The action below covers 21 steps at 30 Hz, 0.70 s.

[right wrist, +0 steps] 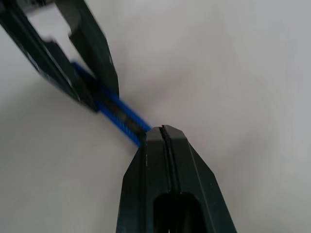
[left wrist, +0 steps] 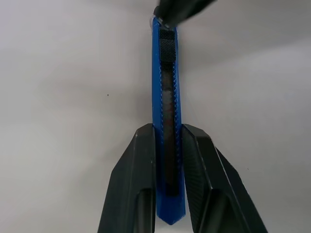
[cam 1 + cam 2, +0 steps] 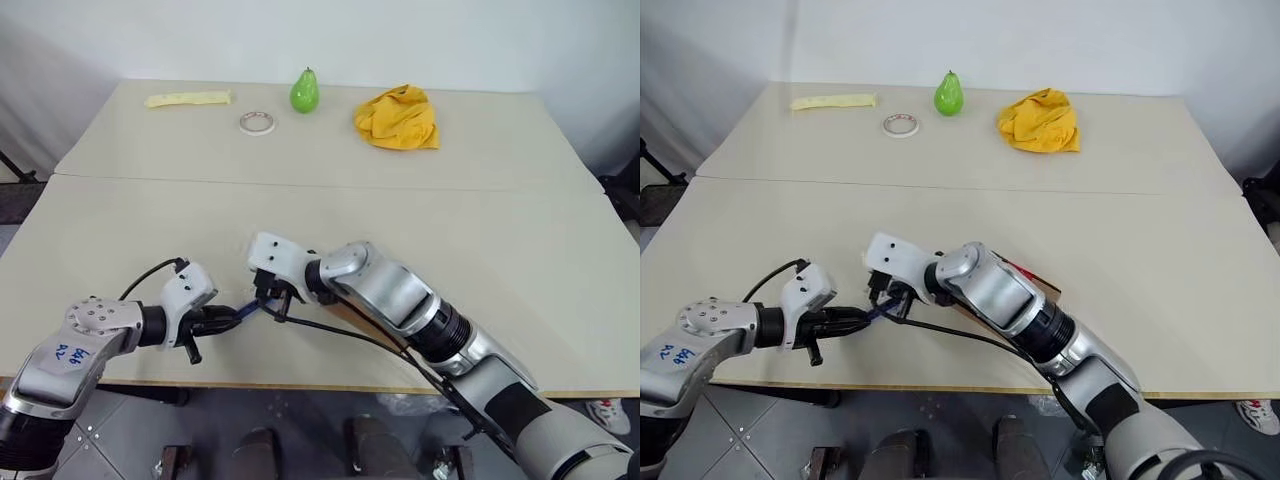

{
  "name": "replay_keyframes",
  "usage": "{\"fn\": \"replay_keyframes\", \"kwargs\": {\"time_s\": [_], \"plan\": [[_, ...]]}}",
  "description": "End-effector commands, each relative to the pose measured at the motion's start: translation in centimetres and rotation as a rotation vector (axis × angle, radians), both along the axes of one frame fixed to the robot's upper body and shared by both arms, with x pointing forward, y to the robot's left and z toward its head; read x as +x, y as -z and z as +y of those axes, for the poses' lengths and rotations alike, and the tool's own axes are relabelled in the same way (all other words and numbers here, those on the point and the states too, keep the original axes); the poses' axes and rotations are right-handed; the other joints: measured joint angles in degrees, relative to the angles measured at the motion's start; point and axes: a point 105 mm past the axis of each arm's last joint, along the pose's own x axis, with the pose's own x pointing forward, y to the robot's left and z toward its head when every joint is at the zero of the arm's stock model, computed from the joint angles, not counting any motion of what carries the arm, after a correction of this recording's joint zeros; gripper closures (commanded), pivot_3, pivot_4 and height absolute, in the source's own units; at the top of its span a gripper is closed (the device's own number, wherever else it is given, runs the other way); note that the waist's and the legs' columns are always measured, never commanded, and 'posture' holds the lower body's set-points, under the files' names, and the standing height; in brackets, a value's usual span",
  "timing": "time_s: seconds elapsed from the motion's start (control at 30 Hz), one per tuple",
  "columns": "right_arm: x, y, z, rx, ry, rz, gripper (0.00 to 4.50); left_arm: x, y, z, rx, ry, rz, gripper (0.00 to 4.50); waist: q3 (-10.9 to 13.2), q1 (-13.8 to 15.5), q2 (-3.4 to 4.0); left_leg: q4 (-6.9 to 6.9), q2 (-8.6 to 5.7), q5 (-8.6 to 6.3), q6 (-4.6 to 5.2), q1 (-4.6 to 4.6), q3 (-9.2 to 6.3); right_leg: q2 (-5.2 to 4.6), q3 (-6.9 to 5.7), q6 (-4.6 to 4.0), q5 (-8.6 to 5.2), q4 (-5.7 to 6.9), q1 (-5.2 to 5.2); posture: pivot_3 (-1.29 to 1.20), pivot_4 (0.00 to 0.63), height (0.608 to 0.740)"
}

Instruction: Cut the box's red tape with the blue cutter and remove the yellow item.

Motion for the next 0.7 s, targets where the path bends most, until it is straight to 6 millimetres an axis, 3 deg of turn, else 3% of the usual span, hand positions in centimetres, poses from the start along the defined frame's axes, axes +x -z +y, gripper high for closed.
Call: {"fn": "replay_keyframes", "kwargs": {"time_s": [0.03,0.47,0.7], "plan": [[-0.3,-0.2,0.3,0.004,-0.019,-0.020,4.49,-0.4,1.0,-0.1,0.013,0.011,0.050,4.05,0.0,0.0,0.02,0.00,0.00,0.00,0.00,0.01,0.00,0.00,0.00,-0.01,0.00,0.00,0.00,0.00,0.150,0.740],[0.5,1.9,0.0,-0.032,0.021,-0.002,4.49,-0.3,1.0,0.0,0.014,0.014,0.047,4.05,0.0,0.1,0.04,0.00,0.01,0.00,0.00,0.09,0.00,-0.07,-0.22,-0.06,0.00,-0.01,0.08,0.00,0.150,0.740],[-0.4,2.5,0.6,-0.041,-0.017,0.016,4.49,-0.2,1.1,0.0,0.014,0.015,0.047,4.05,0.0,0.1,0.09,0.00,0.01,0.00,0.00,0.13,0.00,-0.15,-0.34,-0.12,0.01,-0.01,0.12,0.00,0.150,0.740]]}}
